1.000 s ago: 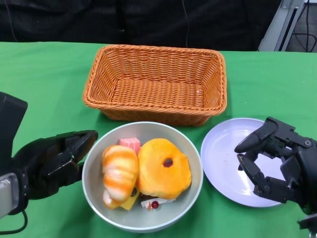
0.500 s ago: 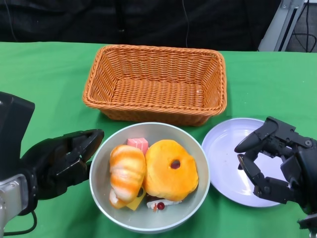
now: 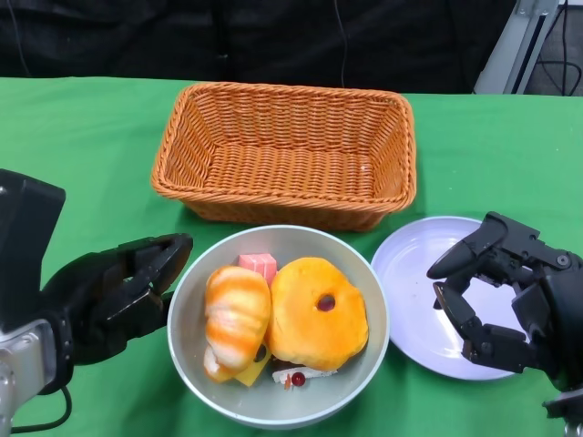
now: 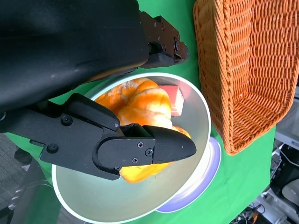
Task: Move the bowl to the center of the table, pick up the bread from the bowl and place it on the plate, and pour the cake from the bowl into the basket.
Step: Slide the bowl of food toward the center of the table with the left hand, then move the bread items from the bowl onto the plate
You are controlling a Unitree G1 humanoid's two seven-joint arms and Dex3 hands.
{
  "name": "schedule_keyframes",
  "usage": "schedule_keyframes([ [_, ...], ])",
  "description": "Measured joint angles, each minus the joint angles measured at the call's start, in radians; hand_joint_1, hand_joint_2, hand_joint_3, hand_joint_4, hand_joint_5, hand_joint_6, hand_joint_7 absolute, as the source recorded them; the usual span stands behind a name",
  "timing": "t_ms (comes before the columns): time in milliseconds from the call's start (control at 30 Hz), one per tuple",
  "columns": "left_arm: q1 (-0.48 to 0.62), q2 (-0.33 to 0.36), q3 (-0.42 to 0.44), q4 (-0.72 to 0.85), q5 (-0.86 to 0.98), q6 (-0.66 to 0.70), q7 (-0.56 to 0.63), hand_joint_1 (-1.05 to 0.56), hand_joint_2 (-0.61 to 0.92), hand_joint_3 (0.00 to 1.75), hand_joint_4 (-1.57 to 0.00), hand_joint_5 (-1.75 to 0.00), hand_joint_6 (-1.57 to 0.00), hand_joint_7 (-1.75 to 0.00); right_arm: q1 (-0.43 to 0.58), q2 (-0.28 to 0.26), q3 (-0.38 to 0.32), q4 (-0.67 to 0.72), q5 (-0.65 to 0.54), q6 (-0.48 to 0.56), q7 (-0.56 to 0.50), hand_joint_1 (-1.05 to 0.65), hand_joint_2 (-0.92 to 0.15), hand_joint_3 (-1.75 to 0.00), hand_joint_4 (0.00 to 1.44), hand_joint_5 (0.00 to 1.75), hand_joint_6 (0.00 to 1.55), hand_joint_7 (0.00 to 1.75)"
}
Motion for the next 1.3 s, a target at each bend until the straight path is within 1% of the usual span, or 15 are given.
schedule_keyframes([
  [100, 0.000, 0.016, -0.001, 0.009, 0.020, -0.025, 0.002, -0.71, 0.92, 0.47, -0.24, -0.02, -0.22, -0.02, 0.000, 0.000, 0.003, 0.000, 0.000, 0.000, 0.000, -0.18, -0.47, -0.96, 0.71, 1.50, 0.71, 1.20],
  [200, 0.004, 0.048, -0.018, 0.015, 0.081, -0.097, 0.010, -0.71, 0.92, 0.47, -0.28, -0.04, -0.25, -0.03, 0.000, 0.000, 0.004, 0.000, 0.000, 0.000, 0.000, -0.18, -0.47, -0.95, 0.72, 1.51, 0.72, 1.20],
  [333, 0.050, 0.087, -0.064, 0.016, 0.212, -0.278, 0.034, -0.72, 0.92, 0.47, -0.30, -0.05, -0.24, -0.02, -0.001, -0.001, 0.004, 0.001, 0.002, -0.002, 0.001, -0.20, -0.48, -0.93, 0.73, 1.51, 0.72, 1.20],
  [467, 0.103, 0.093, -0.059, 0.025, 0.274, -0.439, 0.060, -0.69, 0.92, 0.39, -0.37, -0.08, -0.31, -0.04, -0.004, -0.002, 0.004, 0.014, 0.002, -0.019, 0.004, -0.20, -0.49, -0.92, 0.73, 1.52, 0.73, 1.21],
  [533, 0.123, 0.086, -0.037, 0.044, 0.295, -0.523, 0.090, -0.65, 0.92, 0.30, -0.49, -0.12, -0.40, -0.07, -0.004, -0.003, 0.003, 0.018, 0.003, -0.029, 0.009, -0.19, -0.49, -0.92, 0.73, 1.52, 0.73, 1.21],
  [667, 0.149, 0.054, -0.005, 0.134, 0.349, -0.789, 0.157, -0.56, 0.92, 0.18, -0.63, -0.16, -0.53, -0.08, -0.004, -0.007, 0.001, 0.021, 0.004, -0.034, 0.017, -0.20, -0.49, -0.92, 0.74, 1.51, 0.74, 1.21],
  [733, 0.161, 0.047, 0.007, 0.206, 0.367, -0.948, 0.171, -0.49, 0.92, 0.16, -0.69, -0.16, -0.60, -0.09, -0.004, -0.010, -0.004, 0.026, 0.005, -0.042, 0.020, -0.20, -0.54, -0.85, 0.74, 1.50, 0.74, 1.21],
  [800, 0.162, 0.041, 0.018, 0.284, 0.372, -1.097, 0.172, -0.39, 0.92, 0.14, -0.84, -0.20, -0.70, -0.09, -0.003, -0.017, -0.011, 0.033, 0.006, -0.048, 0.024, -0.19, -0.55, -0.82, 0.74, 1.48, 0.74, 1.20],
  [867, 0.160, 0.040, 0.032, 0.369, 0.379, -1.256, 0.172, -0.37, 0.92, 0.14, -0.87, -0.20, -0.74, -0.08, -0.003, -0.026, -0.017, 0.036, 0.006, -0.061, 0.032, -0.18, -0.55, -0.82, 0.74, 1.48, 0.73, 1.20],
  [933, 0.156, 0.036, 0.044, 0.446, 0.389, -1.384, 0.183, -0.30, 0.92, 0.14, -0.97, -0.23, -0.84, -0.11, 0.002, -0.042, -0.022, 0.036, 0.002, -0.069, 0.034, -0.19, -0.50, -0.90, 0.74, 1.46, 0.74, 1.20],
  [1067, 0.149, 0.012, 0.062, 0.566, 0.396, -1.576, 0.220, -0.23, 0.92, 0.16, -1.05, -0.28, -0.94, -0.14, 0.022, -0.061, -0.027, 0.035, 0.001, -0.069, 0.039, -0.20, -0.47, -0.93, 0.74, 1.45, 0.74, 1.19],
  [1133, 0.141, -0.003, 0.070, 0.614, 0.402, -1.649, 0.239, -0.11, 0.92, 0.22, -1.08, -0.32, -1.00, -0.15, 0.033, -0.070, -0.028, 0.032, 0.002, -0.069, 0.039, -0.18, -0.48, -0.93, 0.71, 1.42, 0.72, 1.14],
  [1200, 0.130, -0.023, 0.076, 0.656, 0.393, -1.727, 0.246, -0.09, 0.92, 0.23, -1.01, -0.52, -1.09, -0.12, 0.051, -0.080, -0.030, 0.014, 0.001, -0.070, 0.040, -0.12, -0.48, -0.92, 0.66, 1.36, 0.68, 1.05],
  [1233, 0.127, -0.032, 0.078, 0.668, 0.389, -1.749, 0.248, -0.09, 0.92, 0.23, -0.99, -0.58, -1.11, -0.12, 0.057, -0.083, -0.031, 0.001, 0.001, -0.074, 0.040, -0.11, -0.48, -0.92, 0.65, 1.34, 0.67, 1.03],
  [1300, 0.118, -0.048, 0.079, 0.694, 0.388, -1.786, 0.253, -0.11, 0.92, 0.22, -0.90, -0.79, -1.16, -0.14, 0.061, -0.095, -0.032, -0.021, -0.024, -0.105, 0.040, -0.14, -0.57, -0.72, 0.65, 1.23, 0.67, 0.90],
])
